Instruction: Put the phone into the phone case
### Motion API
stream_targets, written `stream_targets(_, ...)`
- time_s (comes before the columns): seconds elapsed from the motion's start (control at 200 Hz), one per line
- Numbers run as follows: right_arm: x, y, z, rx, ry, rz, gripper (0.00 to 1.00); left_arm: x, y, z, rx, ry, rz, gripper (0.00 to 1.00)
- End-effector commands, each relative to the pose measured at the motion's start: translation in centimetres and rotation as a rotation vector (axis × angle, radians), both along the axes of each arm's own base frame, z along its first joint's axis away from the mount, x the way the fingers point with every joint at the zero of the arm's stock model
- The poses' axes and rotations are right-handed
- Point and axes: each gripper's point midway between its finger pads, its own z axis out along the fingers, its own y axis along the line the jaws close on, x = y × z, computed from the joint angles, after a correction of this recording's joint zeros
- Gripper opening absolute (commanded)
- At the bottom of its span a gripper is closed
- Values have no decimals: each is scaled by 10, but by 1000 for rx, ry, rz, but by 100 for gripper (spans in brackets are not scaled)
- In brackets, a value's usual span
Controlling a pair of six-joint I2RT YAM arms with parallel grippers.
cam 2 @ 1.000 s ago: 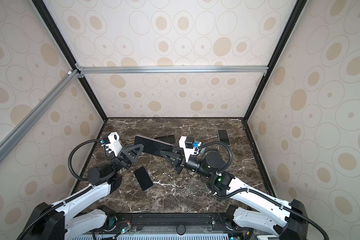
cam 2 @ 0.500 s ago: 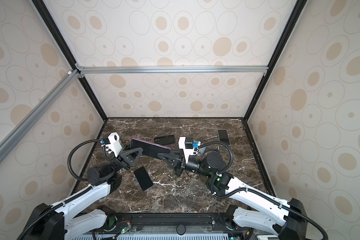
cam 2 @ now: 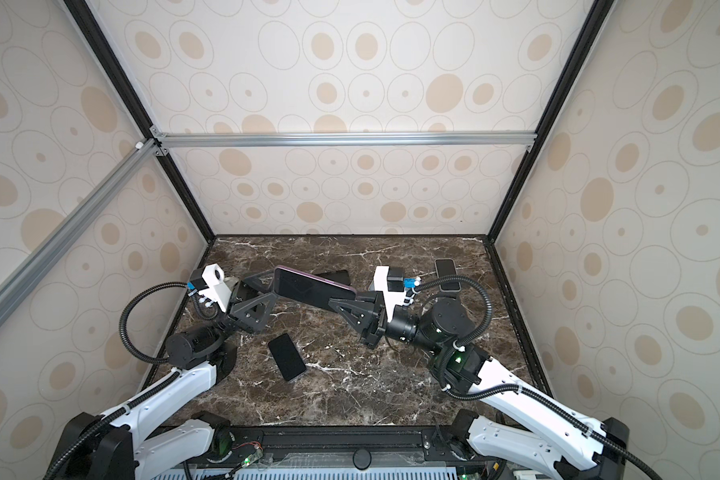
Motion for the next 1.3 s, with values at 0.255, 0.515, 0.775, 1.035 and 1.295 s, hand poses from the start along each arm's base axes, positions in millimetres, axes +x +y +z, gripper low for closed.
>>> stream_targets(0.255, -1, 6, 38, -12, 41, 118, 0, 112, 13, -63, 265, 322, 394, 66)
stream_targets(0.515, -8, 31, 42, -58, 41, 291, 0, 166, 49, -124, 508, 560, 722, 65)
stream_targets(0.775, -3, 34, 47, -51, 18, 341, 0, 200, 70, -166, 665, 744, 878, 64)
stream_targets(1.035, 39, 17, 35, -114, 24, 49, 0, 249, 44, -208, 817, 880, 886, 65)
stream_targets(1.295, 50, -12, 13, -218, 3, -162, 0, 298, 15, -280, 955, 1030, 845, 60)
